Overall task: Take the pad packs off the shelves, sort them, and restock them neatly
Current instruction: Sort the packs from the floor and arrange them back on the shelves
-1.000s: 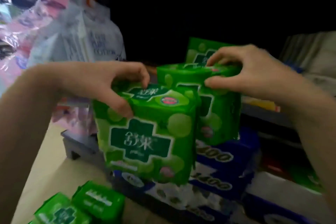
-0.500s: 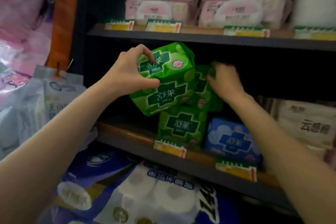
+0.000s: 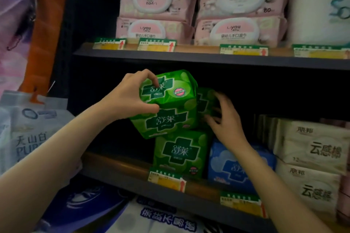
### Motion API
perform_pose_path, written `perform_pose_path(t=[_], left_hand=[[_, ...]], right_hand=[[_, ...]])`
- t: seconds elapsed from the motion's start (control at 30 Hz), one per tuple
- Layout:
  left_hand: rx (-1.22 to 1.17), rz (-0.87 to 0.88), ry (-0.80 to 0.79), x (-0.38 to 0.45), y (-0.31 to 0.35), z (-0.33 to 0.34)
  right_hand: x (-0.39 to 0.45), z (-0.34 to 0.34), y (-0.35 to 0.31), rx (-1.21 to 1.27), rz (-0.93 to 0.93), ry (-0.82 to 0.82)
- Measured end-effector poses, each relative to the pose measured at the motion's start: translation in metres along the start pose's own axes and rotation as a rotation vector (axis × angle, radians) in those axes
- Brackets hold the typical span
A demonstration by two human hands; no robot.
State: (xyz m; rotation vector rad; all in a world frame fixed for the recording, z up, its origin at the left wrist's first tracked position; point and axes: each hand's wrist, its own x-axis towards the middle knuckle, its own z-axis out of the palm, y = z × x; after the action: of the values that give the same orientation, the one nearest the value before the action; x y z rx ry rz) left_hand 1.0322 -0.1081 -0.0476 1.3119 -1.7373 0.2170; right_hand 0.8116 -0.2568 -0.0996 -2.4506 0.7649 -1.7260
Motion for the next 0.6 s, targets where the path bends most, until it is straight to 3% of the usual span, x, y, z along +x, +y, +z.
perform_pose_path(t=[0.13, 0.3, 0.4, 0.5, 0.6], left_hand=[[0.044, 0.086, -0.077, 0.016, 0.003, 0.016], [0.233, 0.171, -0.022, 0.047, 0.001, 0.041], [0.453, 0.045, 0.144, 0.042, -0.002, 0.062], [0.350, -0.086, 0.439, 0.018, -0.008, 0.087], [0.256, -0.048, 0.556, -0.002, -0.020, 0.112]], right_hand=[[-0.006, -0.019, -0.028, 0.226, -0.064, -0.162], [-0.004, -0.013, -0.039, -0.107, -0.093, -0.207], [0.009, -0.002, -0.044, -0.398, -0.063, -0.116], [0.019, 0.006, -0.051, -0.535, -0.077, -0.127], [0.012, 0.010, -0.053, -0.621, -0.091, -0.100]])
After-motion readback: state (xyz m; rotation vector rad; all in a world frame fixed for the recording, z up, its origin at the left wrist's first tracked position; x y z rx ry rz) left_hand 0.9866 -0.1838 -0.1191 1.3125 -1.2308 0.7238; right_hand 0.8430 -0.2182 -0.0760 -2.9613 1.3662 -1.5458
